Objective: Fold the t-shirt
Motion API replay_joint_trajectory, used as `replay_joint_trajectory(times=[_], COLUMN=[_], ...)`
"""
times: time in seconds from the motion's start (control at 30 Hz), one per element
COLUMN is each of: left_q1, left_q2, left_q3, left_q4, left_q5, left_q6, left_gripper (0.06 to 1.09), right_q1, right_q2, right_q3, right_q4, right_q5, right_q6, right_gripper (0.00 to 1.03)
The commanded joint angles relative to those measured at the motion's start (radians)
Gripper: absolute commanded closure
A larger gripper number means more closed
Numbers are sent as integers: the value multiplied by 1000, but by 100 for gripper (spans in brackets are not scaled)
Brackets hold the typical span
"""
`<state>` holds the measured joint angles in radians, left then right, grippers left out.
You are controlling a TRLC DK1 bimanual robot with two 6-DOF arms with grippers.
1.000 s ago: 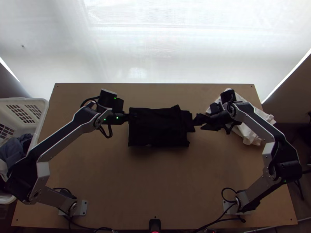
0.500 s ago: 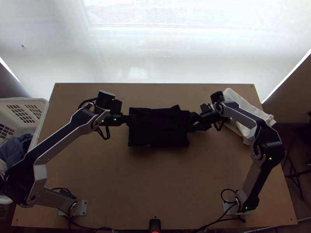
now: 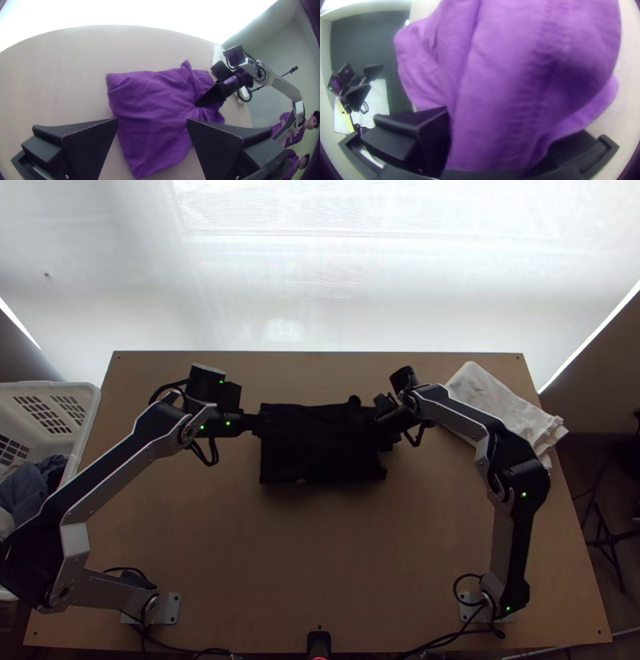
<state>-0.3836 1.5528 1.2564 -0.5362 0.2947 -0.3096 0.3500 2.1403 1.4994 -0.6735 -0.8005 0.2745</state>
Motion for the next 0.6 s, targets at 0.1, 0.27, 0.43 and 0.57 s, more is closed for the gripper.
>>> replay_joint_trajectory(times=[0.1, 0.27, 0.43, 0.57], left_q1=[60, 69, 45, 29], left_q2=[-17, -10, 9, 16], left_q3=[1, 6, 23, 31], left_q4=[-15, -8, -4, -4], left_q5=[-2, 0, 0, 0], left_q6=[4, 4, -5, -17], left_gripper=[10, 10, 10, 10], right_q1=[-74, -158, -244, -298], right_q2=[-206, -359, -384, -384], right_q3=[-4, 39, 131, 194], right_q4=[-97, -189, -250, -256], right_q5=[83, 84, 86, 90], right_q6=[-70, -98, -90, -70], right_gripper=[100, 100, 100, 100])
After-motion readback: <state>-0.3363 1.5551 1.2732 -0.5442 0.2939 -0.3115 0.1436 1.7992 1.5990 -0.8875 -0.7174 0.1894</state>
